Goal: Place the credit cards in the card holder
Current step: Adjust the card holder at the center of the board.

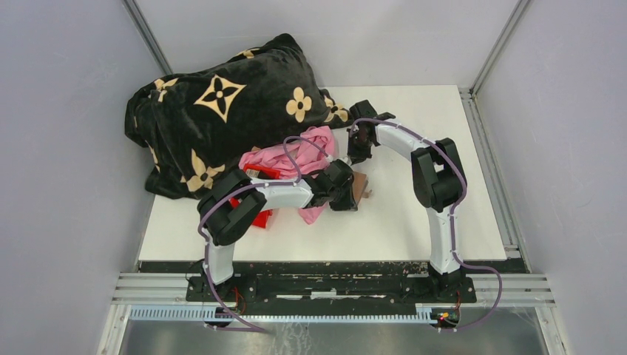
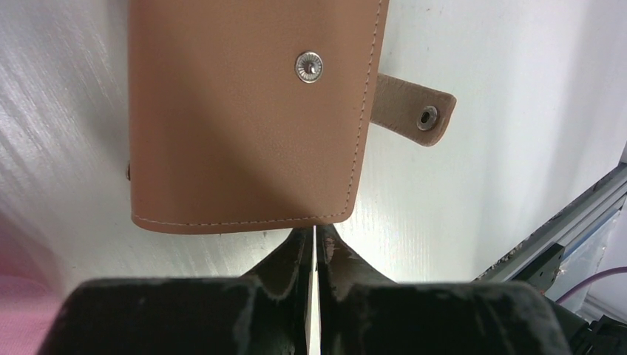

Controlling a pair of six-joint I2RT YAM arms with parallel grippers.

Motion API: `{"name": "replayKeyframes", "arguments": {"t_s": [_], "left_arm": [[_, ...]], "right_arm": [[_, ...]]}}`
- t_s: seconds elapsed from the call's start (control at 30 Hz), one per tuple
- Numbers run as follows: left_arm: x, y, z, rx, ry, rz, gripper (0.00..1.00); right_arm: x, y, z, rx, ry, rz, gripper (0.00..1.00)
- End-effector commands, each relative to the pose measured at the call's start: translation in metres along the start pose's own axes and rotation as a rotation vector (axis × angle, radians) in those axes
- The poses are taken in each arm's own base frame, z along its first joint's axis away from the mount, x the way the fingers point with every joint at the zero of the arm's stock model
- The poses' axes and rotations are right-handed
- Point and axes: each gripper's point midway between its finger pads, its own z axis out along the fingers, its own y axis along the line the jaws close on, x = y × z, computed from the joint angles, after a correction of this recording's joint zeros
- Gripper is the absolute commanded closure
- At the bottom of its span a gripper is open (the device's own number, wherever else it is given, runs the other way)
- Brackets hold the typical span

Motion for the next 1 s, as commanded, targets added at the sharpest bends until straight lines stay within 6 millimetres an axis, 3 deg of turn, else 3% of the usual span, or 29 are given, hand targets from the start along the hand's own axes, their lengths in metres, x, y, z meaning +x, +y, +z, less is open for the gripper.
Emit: {"name": "replayKeyframes", "arguments": {"t_s": [0.0, 0.2, 0.43, 0.57, 0.67, 0.83, 0.97], "left_arm": [[-0.015, -0.031, -0.017, 0.079, -0.045, -0.025, 0.89], [-0.028, -0.04, -0.052, 0.069, -0.113, 0.016, 0.82], [-0.073, -0.035, -0.133, -0.028, -0.343, 0.068, 0.68], [-0.09, -0.008, -0.183, -0.155, -0.491, 0.05, 0.61], [-0.092, 0.018, -0.206, -0.25, -0.558, 0.013, 0.57], [-0.082, 0.067, -0.219, -0.467, -0.576, -0.006, 0.57], [-0.074, 0.097, -0.22, -0.596, -0.565, 0.018, 0.58]], "right_arm": [[-0.02, 0.013, -0.009, -0.026, -0.051, -0.031, 0.83], [-0.041, 0.018, -0.033, -0.026, -0.127, -0.048, 0.76], [-0.068, 0.043, -0.084, -0.091, -0.274, -0.068, 0.56], [-0.064, 0.064, -0.101, -0.1, -0.298, -0.134, 0.49], [-0.054, 0.085, -0.104, -0.121, -0.295, -0.161, 0.47], [-0.032, 0.118, -0.106, -0.164, -0.275, -0.195, 0.46], [-0.018, 0.128, -0.109, -0.183, -0.264, -0.194, 0.46]]}}
